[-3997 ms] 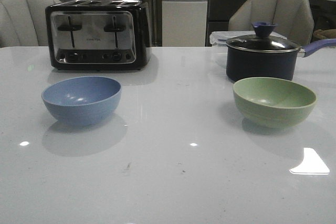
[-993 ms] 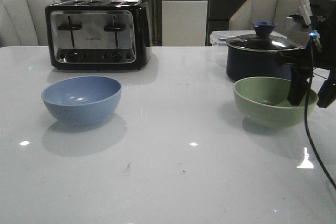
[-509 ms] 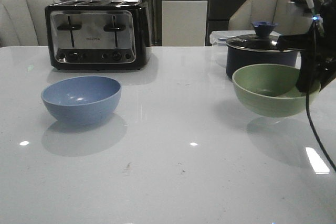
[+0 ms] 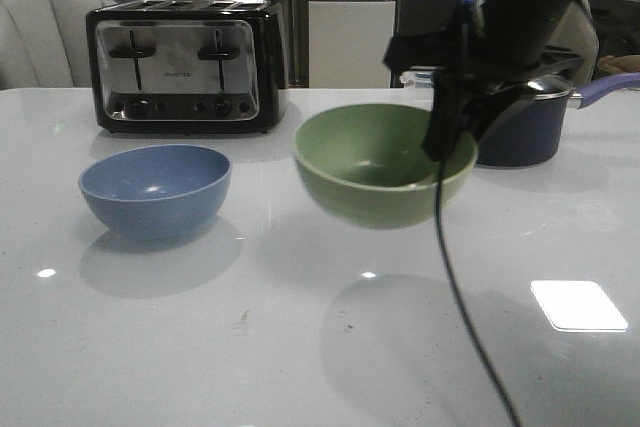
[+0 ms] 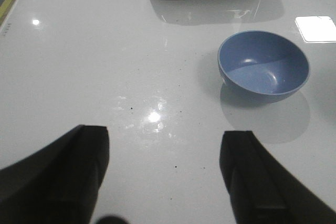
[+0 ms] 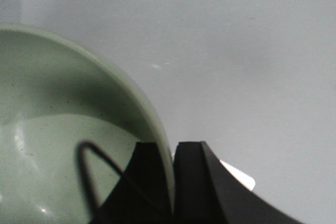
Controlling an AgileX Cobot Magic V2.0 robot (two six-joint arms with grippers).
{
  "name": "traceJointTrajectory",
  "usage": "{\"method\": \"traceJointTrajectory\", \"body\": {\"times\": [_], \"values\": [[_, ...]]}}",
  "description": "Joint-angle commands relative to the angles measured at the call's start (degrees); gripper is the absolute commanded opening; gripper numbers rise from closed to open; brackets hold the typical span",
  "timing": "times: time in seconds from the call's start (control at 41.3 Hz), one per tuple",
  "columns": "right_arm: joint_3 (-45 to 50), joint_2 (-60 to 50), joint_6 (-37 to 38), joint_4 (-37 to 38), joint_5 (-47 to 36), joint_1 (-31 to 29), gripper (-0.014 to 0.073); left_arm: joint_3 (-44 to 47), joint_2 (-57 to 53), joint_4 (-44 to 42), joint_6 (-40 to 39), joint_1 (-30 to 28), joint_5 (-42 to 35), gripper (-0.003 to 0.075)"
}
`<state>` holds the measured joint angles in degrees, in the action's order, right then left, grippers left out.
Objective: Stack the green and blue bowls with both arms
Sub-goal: 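Slide the green bowl with the right gripper toward the table center, release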
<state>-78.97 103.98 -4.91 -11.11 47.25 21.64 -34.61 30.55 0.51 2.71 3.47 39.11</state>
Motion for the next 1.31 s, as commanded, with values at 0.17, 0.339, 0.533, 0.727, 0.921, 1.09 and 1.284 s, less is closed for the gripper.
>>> {"method": "traceJointTrajectory", "body": {"times": [0.17,0.339,0.533,0.727,0.921,1.09,1.284], "values": [[-1.9,2.9,-0.6,-0.7,-4.8,6.0,0.0061,-1.5,0.5,0.2,0.0,0.2,-4.0,0.0509],[-1.9,5.1,-0.6,-0.8,-4.1,6.1,0.0078,-1.5,0.5,0.2,0.0,0.2,-4.0,0.0509],[-1.9,4.9,-0.6,-0.8,-4.2,6.1,0.0339,-1.5,0.5,0.2,0.0,0.2,-4.1,0.0509],[-1.8,0.9,-1.3,-0.7,-4.5,6.1,0.0475,-1.5,0.5,0.2,0.0,0.2,-4.8,0.0509],[2.2,-8.3,-6.0,-0.8,-5.6,6.2,0.0467,-1.5,0.5,0.2,0.0,0.2,-4.9,0.0509],[10.6,-20.3,-7.7,-0.8,-9.1,6.2,0.0467,-1.5,0.5,0.2,0.0,0.2,-4.9,0.0509],[20.3,-34.7,-8.7,-0.8,-10.6,6.2,0.0467,-1.5,0.5,0.2,0.0,0.2,-4.9,0.0509]]}}
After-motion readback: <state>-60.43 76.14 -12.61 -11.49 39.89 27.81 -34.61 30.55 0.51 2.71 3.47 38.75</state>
